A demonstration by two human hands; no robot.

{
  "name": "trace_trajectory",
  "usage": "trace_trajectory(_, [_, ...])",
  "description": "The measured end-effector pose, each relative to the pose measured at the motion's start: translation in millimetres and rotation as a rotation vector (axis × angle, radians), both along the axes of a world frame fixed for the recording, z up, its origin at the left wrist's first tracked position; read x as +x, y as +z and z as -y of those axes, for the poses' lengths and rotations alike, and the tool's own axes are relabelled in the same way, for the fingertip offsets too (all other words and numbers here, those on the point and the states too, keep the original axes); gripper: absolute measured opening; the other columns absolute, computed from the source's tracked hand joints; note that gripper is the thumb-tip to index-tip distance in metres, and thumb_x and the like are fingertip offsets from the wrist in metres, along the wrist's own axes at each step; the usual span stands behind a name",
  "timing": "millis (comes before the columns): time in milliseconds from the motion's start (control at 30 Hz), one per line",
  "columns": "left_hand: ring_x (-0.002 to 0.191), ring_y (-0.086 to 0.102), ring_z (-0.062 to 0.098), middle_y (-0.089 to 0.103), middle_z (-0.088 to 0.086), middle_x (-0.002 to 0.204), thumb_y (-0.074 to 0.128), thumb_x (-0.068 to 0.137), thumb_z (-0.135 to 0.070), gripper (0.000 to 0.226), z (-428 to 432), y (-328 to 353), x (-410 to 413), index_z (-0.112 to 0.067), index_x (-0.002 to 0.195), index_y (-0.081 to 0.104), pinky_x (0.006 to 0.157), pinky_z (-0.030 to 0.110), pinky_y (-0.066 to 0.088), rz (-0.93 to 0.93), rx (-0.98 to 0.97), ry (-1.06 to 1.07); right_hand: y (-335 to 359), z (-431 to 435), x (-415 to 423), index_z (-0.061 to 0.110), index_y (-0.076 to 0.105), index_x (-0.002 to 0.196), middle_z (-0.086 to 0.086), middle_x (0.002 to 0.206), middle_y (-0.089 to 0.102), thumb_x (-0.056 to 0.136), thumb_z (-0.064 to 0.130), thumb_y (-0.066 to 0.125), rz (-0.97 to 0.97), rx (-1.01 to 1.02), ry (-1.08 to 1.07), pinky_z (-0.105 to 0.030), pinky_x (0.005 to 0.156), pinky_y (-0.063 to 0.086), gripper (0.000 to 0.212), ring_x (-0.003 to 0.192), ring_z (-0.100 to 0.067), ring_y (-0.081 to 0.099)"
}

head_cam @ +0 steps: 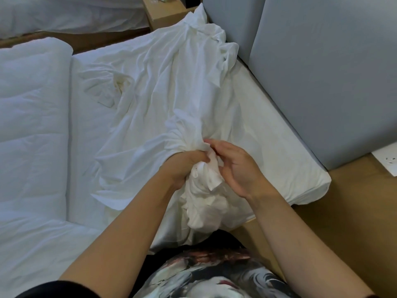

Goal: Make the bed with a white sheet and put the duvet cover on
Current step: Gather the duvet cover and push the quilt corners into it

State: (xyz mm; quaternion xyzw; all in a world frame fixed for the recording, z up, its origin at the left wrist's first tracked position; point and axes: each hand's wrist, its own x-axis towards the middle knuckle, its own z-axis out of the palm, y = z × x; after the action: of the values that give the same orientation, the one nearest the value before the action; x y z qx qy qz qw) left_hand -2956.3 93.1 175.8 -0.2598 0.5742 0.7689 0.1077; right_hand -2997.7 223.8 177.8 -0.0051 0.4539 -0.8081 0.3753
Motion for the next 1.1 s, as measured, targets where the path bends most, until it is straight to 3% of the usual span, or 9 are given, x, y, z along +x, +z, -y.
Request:
trace_trajectory(100, [0.061,0.068,0.013,0.07,0.0,0.065,0.06,0.07,0.004,0.015,2.1,-1.5,5.0,-0.008,0.073,0.068,0.053,0.022,0.052,0.054,0.003,0.035,-19.6,-16.9,0.6,0.025,0.058,0.119,0.007,0.122,0.058,0.089,0.007,0.056,-0.338,0.495,-0.079,-0.018,0.086,0.048,0.035,0.11,-0.004,0.055])
trace_trajectory(167, [0.065,0.067,0.016,0.069,0.003,0.069,0.059,0.056,-0.003,0.021,3.0,-0.3,9.6,-0.004,0.075,0.068,0.055,0.023,0.052,0.075,0.024,0.006,-33.6,-20.2,6.0,0.022,0.051,0.13,0.007,0.13,0.053,0.088,0.01,0.059,-0.442,0.572,0.057,-0.023,0.1,0.043,0.045,0.118,-0.004,0.051])
trace_trajectory(400, [0.072,0.066,0.019,0.07,0.002,0.074,0.06,0.051,-0.008,0.032,13.8,-3.4,17.3,-0.006,0.081,0.067,0.062,0.027,0.052,0.118,-0.007,0.006,-32.4,-4.4,-0.3,0.016,0.059,0.082,0.011,0.08,0.057,0.093,0.011,0.051,-0.775,0.832,0.012,-0.009,0.065,0.039,0.014,0.077,-0.006,0.053])
trace_trajectory(533, [0.085,0.068,0.024,0.072,0.007,0.089,0.074,0.06,-0.011,0.038,13.8,-1.9,17.6,-0.006,0.097,0.067,0.072,0.032,0.054,0.055,-0.024,-0.003,4.2,5.6,-0.6,0.023,0.053,0.072,0.019,0.064,0.056,0.09,0.016,0.056,-0.664,0.449,-0.275,-0.008,0.057,0.04,0.02,0.061,0.005,0.05])
trace_trajectory(667, [0.084,0.07,0.017,0.073,0.003,0.084,0.07,0.065,-0.006,0.022,4.7,2.6,15.9,-0.018,0.083,0.074,0.067,0.024,0.054,-0.164,-0.005,-0.058,27.7,34.1,9.6,0.022,0.058,0.066,0.009,0.064,0.059,0.089,0.007,0.057,-0.467,0.22,-0.032,-0.022,0.062,0.048,0.027,0.063,-0.007,0.056])
trace_trajectory(800, [0.084,0.07,0.01,0.074,-0.003,0.084,0.064,0.083,-0.004,0.02,0.7,-0.5,14.1,-0.021,0.084,0.073,0.063,0.018,0.053,-0.154,-0.046,0.111,32.9,31.8,-2.6,0.011,0.066,0.079,-0.001,0.073,0.067,0.088,-0.004,0.053,-0.251,0.091,0.135,-0.025,0.071,0.052,0.022,0.072,-0.014,0.062])
trace_trajectory(933, [0.071,0.07,0.008,0.074,-0.006,0.077,0.064,0.084,-0.008,0.012,-0.1,-2.0,10.2,-0.018,0.09,0.065,0.055,0.02,0.053,-0.042,0.0,0.259,13.5,8.3,-13.5,0.017,0.066,0.097,0.01,0.091,0.066,0.083,-0.008,0.05,-0.488,0.446,-0.097,-0.018,0.078,0.049,0.033,0.089,-0.006,0.061])
trace_trajectory(1033, [0.07,0.071,0.013,0.074,-0.002,0.075,0.064,0.083,-0.008,0.01,11.9,-2.8,11.0,-0.013,0.091,0.065,0.055,0.023,0.054,0.01,0.04,0.22,-13.5,-9.3,-7.8,0.02,0.058,0.122,0.014,0.109,0.06,0.087,0.003,0.057,-0.496,0.601,0.139,-0.007,0.081,0.044,0.039,0.101,-0.001,0.055])
trace_trajectory(1100, [0.073,0.072,0.016,0.074,0.001,0.078,0.066,0.081,-0.01,0.012,15.6,-4.6,11.8,-0.01,0.093,0.065,0.059,0.027,0.055,0.052,0.044,0.196,-25.7,-8.5,-1.0,0.022,0.065,0.11,0.016,0.099,0.064,0.09,0.016,0.06,-0.475,0.624,0.198,-0.004,0.071,0.044,0.021,0.086,0.008,0.058])
